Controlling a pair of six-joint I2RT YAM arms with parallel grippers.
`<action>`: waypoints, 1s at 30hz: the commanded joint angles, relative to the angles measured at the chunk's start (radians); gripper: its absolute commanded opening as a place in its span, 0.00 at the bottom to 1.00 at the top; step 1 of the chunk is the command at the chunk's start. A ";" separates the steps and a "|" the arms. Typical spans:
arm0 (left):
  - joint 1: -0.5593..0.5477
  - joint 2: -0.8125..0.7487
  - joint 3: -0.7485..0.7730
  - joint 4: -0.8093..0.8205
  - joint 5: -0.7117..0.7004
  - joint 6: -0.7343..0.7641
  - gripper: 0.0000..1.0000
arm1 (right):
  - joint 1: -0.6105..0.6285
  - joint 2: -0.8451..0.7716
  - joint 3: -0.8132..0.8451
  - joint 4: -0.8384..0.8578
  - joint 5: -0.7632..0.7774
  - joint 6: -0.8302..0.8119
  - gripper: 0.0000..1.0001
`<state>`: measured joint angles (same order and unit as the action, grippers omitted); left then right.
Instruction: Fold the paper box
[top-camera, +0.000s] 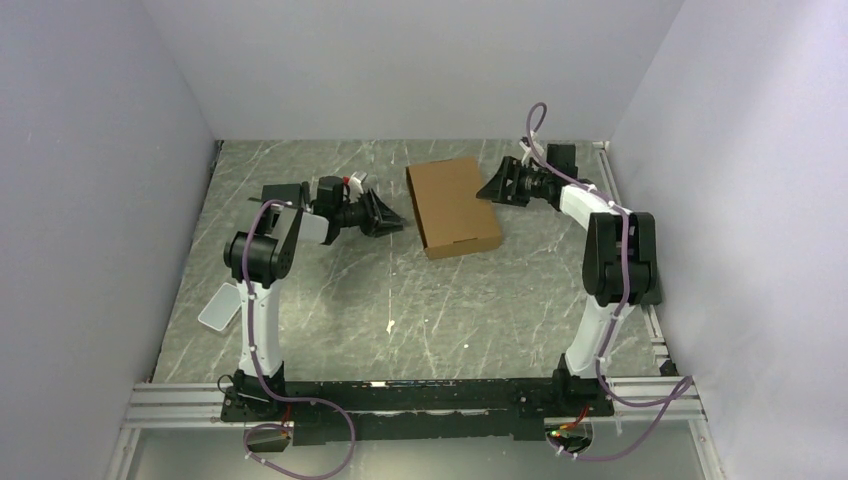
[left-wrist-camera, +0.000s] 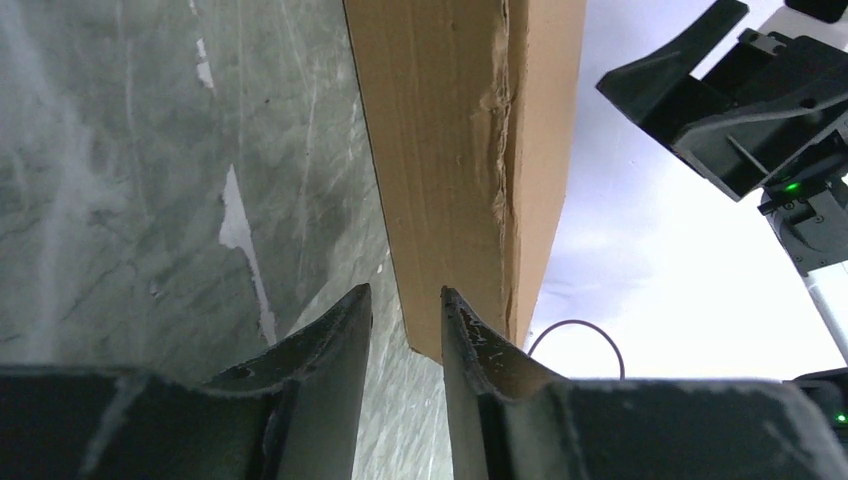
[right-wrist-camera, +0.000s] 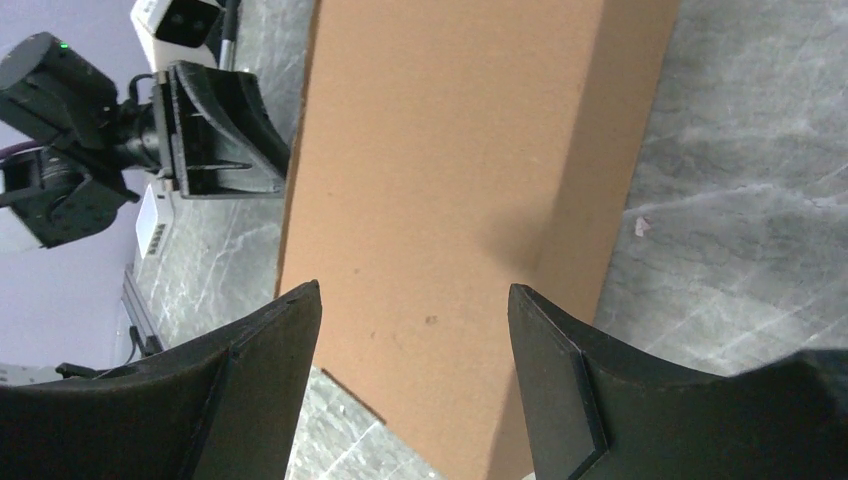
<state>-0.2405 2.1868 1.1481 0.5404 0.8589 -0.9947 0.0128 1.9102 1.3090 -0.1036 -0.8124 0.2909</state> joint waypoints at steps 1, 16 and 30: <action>-0.029 -0.026 0.084 -0.092 -0.009 0.051 0.35 | -0.005 0.076 0.060 0.027 -0.013 0.024 0.72; -0.100 0.066 0.227 -0.132 -0.009 0.039 0.35 | 0.118 0.117 0.147 -0.083 0.030 -0.101 0.48; -0.072 -0.011 0.108 -0.053 -0.030 0.007 0.69 | 0.117 0.159 0.159 -0.116 0.098 -0.121 0.46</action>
<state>-0.3080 2.2127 1.2324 0.4698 0.8402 -0.9890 0.1013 2.0724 1.4372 -0.1844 -0.6659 0.1852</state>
